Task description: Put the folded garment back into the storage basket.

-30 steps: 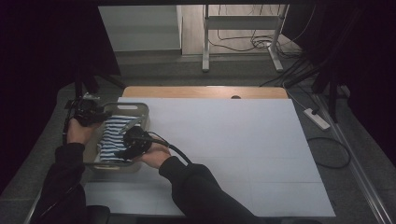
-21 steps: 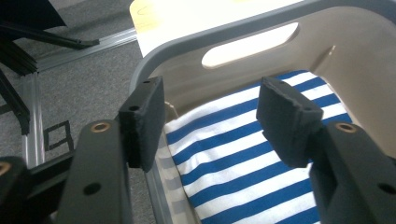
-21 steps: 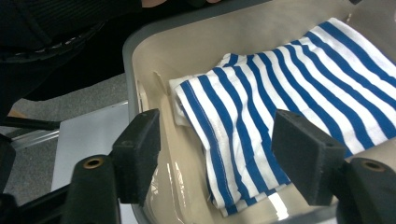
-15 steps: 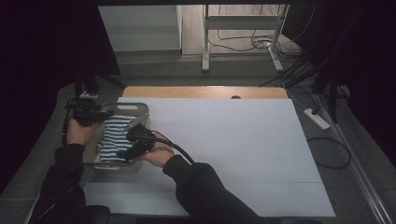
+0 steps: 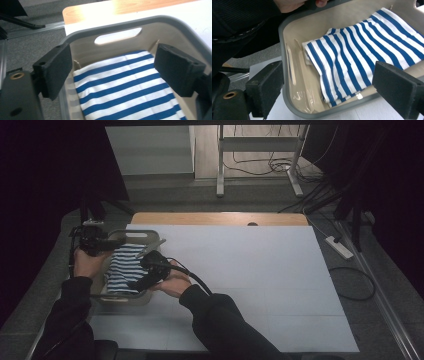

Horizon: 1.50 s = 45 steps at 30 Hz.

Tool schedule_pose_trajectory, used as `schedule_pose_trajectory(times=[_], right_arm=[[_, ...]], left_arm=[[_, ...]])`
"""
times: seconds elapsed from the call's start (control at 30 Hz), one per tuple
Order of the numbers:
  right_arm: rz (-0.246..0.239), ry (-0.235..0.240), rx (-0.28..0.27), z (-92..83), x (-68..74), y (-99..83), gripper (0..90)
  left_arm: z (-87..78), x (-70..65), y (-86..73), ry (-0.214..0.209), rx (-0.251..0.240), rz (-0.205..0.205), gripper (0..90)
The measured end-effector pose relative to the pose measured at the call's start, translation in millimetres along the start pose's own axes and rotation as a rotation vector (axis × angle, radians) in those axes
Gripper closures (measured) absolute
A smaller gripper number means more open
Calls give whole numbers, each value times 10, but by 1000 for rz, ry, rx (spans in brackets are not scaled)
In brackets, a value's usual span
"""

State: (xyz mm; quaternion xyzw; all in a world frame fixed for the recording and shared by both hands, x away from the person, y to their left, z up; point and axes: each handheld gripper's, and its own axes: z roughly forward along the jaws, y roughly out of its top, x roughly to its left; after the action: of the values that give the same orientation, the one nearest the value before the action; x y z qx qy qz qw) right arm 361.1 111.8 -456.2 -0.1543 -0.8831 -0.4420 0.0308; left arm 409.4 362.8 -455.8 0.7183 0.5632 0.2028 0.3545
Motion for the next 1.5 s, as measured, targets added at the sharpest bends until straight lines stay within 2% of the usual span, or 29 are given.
schedule_pose_trajectory(times=[0.1, 0.27, 0.47, 0.77, 0.9, 1.0, 1.17, 1.5], right_arm=[[5, 8, 0, -36, -14, -5, 106], [-2, -5, 10, -118, -46, -14, 70], [-8, -29, 3, -222, -98, -48, 33], [5, -58, 29, -334, -178, -127, 4], [-7, -77, 40, -371, -196, -175, 0], [-9, -86, 36, -406, -214, -220, 0], [-3, -102, 19, -473, -246, -280, 0], [-9, -111, 5, -623, -259, -371, 0]], left_arm=[[-19, -33, 14, -32, 6, -17, 116], [-57, -120, 20, -41, -3, -10, 61], [-116, -205, 18, -40, -14, 24, 36], [-145, -302, -8, -43, -28, 58, 8], [-142, -339, -28, -47, -36, 71, 0], [-139, -363, -42, -47, -37, 82, 0], [-137, -393, -61, -76, -42, 73, 0], [-136, -522, -99, -91, -33, 104, 0]])
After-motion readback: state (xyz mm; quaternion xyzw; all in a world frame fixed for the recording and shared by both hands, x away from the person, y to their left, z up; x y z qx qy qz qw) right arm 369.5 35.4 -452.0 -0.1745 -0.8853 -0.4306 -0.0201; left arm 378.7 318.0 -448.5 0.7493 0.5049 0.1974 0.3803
